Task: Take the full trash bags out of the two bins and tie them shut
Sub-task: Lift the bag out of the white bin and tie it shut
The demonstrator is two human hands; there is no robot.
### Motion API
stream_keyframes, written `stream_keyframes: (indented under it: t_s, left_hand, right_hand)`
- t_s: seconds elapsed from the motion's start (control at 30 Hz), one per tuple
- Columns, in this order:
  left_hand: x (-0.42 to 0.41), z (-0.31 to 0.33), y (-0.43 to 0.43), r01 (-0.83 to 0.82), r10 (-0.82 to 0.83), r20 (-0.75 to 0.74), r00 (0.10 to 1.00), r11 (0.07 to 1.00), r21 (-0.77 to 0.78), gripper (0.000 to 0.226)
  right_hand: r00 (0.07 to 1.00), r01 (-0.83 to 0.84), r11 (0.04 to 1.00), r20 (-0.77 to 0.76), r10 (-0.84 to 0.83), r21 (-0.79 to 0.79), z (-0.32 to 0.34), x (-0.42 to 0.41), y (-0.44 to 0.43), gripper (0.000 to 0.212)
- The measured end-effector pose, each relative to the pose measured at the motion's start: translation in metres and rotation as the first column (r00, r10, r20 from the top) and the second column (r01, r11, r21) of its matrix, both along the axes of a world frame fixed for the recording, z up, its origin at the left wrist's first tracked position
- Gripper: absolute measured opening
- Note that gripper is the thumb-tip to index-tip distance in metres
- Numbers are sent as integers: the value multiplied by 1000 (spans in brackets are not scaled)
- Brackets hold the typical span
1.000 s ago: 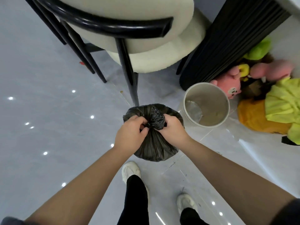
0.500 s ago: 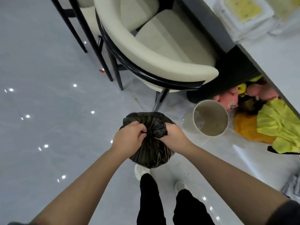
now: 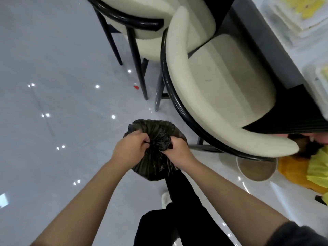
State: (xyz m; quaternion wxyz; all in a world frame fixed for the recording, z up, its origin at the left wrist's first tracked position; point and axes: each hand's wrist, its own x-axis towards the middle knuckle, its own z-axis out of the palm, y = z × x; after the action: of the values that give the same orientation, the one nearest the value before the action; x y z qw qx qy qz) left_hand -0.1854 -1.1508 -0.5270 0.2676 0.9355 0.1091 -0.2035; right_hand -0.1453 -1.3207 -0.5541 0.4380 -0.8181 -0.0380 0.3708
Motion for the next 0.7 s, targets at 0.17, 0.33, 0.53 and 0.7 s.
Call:
stream_keyframes:
  t_s: [0.17,0.33,0.53,0.7]
  left_hand:
    - [44,0,73,-61,61,-21,998,998,11,16]
    - [89,0,162,-64,65,-18,998,998,23,18]
    - [149,-9,291,-47,47,-9,999,999,-24,15]
    - [210,-8,392,-6,5,-13,1000,1000,-25,15]
  right_hand:
    - [998,-14,1000,-57,13,-15,3,48,76,23]
    - [998,-13,1000,-59,13,7,2,93,167,16]
    - [996,-45,998,70,49,-54,-7,154,293,16]
    - [995,-9,1000,100,11,-27,-6,207,393,4]
